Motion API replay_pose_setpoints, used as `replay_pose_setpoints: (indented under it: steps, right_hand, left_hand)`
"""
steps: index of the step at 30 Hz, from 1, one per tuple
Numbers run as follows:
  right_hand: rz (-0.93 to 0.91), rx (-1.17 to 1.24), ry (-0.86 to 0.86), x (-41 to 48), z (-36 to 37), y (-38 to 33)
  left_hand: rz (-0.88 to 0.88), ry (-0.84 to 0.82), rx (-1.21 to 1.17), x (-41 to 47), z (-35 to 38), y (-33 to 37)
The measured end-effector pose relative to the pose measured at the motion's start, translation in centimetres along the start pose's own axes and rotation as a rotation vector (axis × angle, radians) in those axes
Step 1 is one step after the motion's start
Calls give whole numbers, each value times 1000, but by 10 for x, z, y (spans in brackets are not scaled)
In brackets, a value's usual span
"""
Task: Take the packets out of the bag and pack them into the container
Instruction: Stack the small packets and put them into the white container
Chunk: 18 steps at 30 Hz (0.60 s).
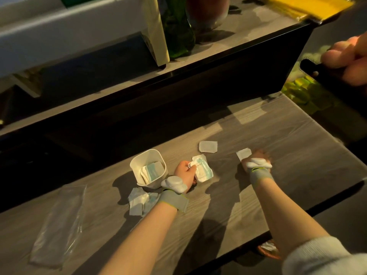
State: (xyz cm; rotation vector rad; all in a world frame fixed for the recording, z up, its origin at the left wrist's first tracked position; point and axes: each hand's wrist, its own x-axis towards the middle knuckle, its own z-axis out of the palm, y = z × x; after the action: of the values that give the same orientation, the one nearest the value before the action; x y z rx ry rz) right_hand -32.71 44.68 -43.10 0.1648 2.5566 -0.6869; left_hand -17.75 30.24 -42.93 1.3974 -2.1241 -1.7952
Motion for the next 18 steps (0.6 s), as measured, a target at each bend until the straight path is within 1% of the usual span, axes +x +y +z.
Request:
replay_pose_setpoints:
  steps: [2,4,6,9,11,15,18]
  right_hand:
    - [33,34,1,-3,-4,-2]
    - [35,177,-26,-7,-8,-6]
    - [0,350,-82,-12,-7,-10]
    - [-80,602,-161,-25,-4,-24]
    - [-197,702,-223,-37,-7,-31]
    - [-449,677,-353,-66,-11,-39]
    - [-511,622,-410,-76,-4,-40]
  left_hand:
    - [-13,-7,-17,2,3,2]
    - [-15,-5,-22,3,4,5]
    - [-2,3,-13,2,4,9]
    - [5,1,-15,1,3,17]
    - [-5,-7,-44,-5,-1,22]
    - [-7,-41,-30,-14,-10,30]
    - [-33,-92,-106,-24,-18,35]
